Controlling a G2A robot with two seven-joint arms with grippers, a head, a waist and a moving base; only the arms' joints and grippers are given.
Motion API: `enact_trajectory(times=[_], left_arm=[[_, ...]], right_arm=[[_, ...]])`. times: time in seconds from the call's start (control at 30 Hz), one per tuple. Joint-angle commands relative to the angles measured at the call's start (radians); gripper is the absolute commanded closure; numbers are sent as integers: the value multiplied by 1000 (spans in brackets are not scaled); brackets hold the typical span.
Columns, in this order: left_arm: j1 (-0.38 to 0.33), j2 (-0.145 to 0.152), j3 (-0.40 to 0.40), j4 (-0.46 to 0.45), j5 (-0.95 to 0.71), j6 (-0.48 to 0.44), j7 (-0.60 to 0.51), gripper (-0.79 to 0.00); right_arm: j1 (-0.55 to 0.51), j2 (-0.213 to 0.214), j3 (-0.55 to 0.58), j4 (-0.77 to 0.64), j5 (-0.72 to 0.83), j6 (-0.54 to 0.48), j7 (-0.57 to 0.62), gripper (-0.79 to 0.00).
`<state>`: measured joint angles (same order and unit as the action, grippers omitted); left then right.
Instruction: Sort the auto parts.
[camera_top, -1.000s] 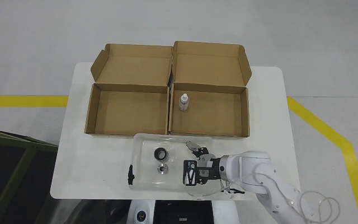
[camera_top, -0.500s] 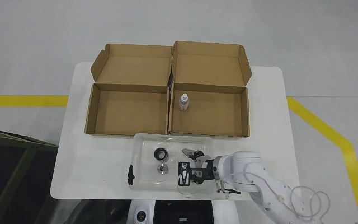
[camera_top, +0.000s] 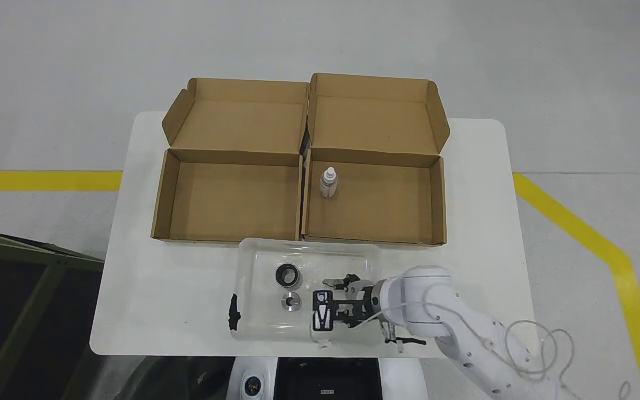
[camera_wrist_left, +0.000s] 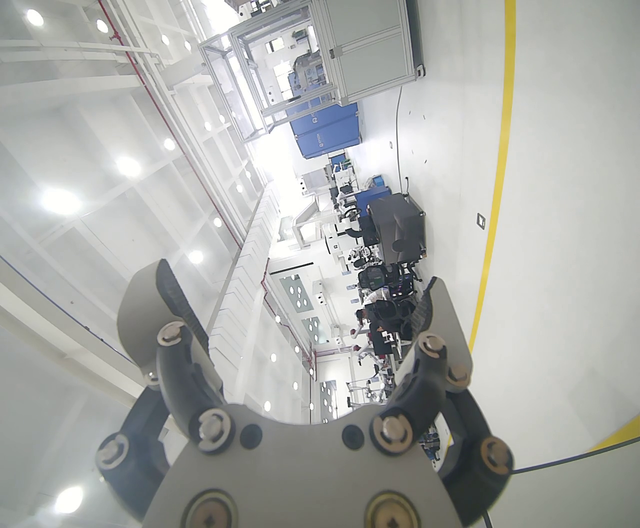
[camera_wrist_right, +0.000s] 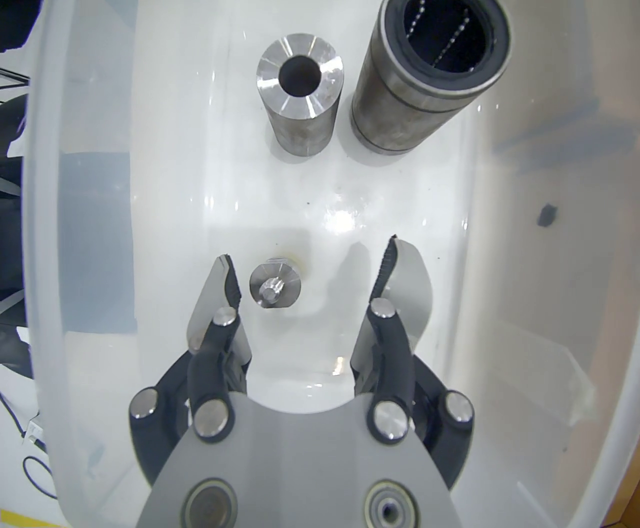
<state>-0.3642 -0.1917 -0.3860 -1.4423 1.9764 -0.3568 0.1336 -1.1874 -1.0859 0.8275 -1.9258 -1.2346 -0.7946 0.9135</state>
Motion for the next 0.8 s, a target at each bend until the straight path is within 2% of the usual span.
enact_trajectory(times=[0.0,0.13,0.17,0.23,0.27,0.3,0.5,0.77], left_arm=[[0,0,0,0,0,0,0,-785],[0,0,0,0,0,0,0,-785],[0,0,0,0,0,0,0,-785],[0,0,0,0,0,0,0,-785],[0,0,0,0,0,0,0,-785],[0,0,0,0,0,0,0,-785],[0,0,0,0,0,0,0,-785],[0,0,0,0,0,0,0,-785]], right_arm=[[8,-1,-9,5,7,2,21,-385],[25,-3,-25,10,26,1,52,-348],[27,-3,-27,11,29,1,57,-308],[35,-4,-33,12,39,0,69,-191],[38,-4,-36,13,43,-1,76,-58],[41,-4,-38,14,48,0,80,0],[51,-2,-36,-3,64,0,69,0],[45,7,6,-51,40,8,-56,0]])
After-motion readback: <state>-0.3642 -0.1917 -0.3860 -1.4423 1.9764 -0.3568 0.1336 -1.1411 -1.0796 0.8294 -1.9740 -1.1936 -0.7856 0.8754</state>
